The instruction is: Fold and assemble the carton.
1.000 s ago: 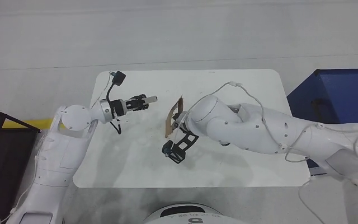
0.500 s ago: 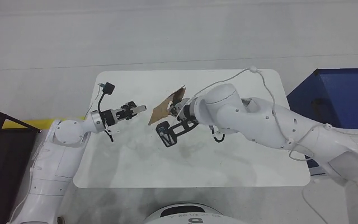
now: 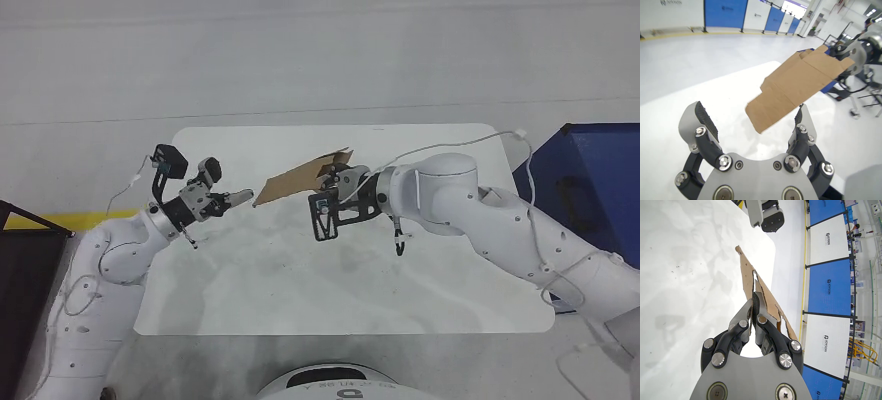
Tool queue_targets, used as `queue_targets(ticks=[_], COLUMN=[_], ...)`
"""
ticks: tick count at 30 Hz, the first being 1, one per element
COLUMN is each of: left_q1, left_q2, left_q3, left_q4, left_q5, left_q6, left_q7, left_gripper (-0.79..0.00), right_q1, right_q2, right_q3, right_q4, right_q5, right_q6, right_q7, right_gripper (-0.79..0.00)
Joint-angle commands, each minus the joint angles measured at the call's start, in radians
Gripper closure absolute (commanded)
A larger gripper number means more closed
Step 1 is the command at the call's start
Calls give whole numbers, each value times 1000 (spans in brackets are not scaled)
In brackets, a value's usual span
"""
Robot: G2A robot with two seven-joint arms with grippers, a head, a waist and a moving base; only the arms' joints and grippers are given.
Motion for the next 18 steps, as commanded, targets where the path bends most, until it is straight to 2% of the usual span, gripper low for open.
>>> queue_targets(ticks=[1,4,9,13,14,18], left_q1=[14,17,-15,-40,-46,-77], left_q2=[-4,-10,-20,-30,-32,-38], left_q3=[34,85,160,221,235,277], left_q4=[-11,-8,-31,-50,-48,-37], left_q5=[192,262,406,538,565,653], left_q6=[6,-16,30,96,106,139], left_q7=[149,209,287,395,409,427], left_gripper=[-785,-785,-785,-628,-508,-243], right_q1=[-15,-29,-40,-36,-35,-34], right_q2=[2,1,-10,-27,-32,-47], right_q3=[13,26,28,15,12,6], right_q4=[10,26,35,39,40,46], right_q5=[-2,-3,-11,-9,-6,-3], right_q6=[0,-5,-12,-22,-23,-21], right_q7=[-32,-60,-68,-54,-52,-39], right_gripper=[0,0,0,0,0,0])
